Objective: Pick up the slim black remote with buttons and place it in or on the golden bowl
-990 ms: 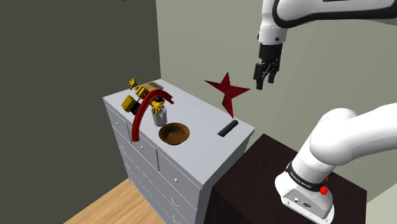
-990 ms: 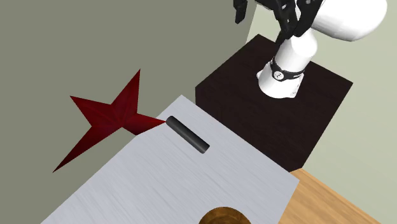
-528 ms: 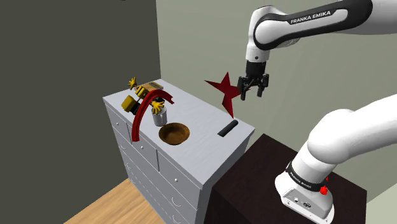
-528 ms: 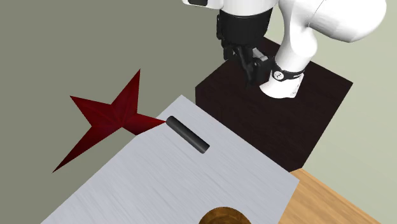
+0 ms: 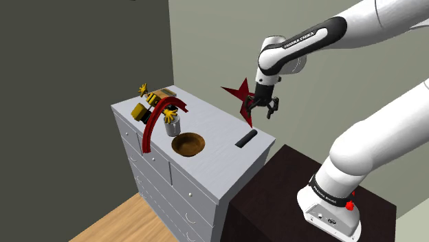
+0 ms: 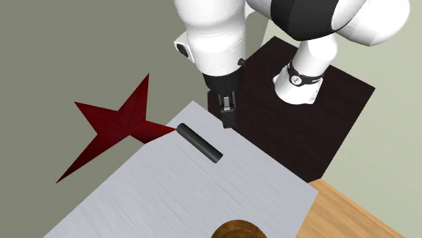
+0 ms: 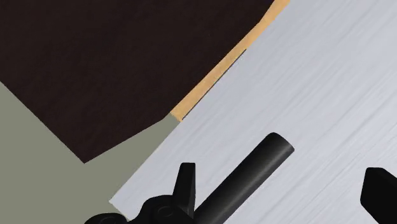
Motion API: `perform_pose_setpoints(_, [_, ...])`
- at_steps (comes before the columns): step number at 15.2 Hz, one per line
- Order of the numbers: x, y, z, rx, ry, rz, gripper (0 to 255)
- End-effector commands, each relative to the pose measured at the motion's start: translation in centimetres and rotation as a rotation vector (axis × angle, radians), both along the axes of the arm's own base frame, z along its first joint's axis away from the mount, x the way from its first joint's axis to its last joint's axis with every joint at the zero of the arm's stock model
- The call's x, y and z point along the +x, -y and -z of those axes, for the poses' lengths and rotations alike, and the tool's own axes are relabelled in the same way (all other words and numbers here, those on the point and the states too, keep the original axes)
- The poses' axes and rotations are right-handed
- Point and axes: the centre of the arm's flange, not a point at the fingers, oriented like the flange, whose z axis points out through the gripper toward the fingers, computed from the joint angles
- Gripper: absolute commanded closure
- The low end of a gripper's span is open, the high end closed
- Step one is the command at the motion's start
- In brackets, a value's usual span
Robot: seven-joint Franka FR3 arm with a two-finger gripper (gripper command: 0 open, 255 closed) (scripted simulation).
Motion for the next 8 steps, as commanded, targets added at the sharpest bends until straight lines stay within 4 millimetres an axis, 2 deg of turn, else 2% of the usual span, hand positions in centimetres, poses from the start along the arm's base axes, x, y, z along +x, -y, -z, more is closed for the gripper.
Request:
perform_pose_setpoints(1, [0.9, 0.8, 2.3, 0.006, 0.003, 0.107, 0])
perform_pose_setpoints(8, [3.1, 4.4, 10.6, 0.030, 0.007, 0.462, 0])
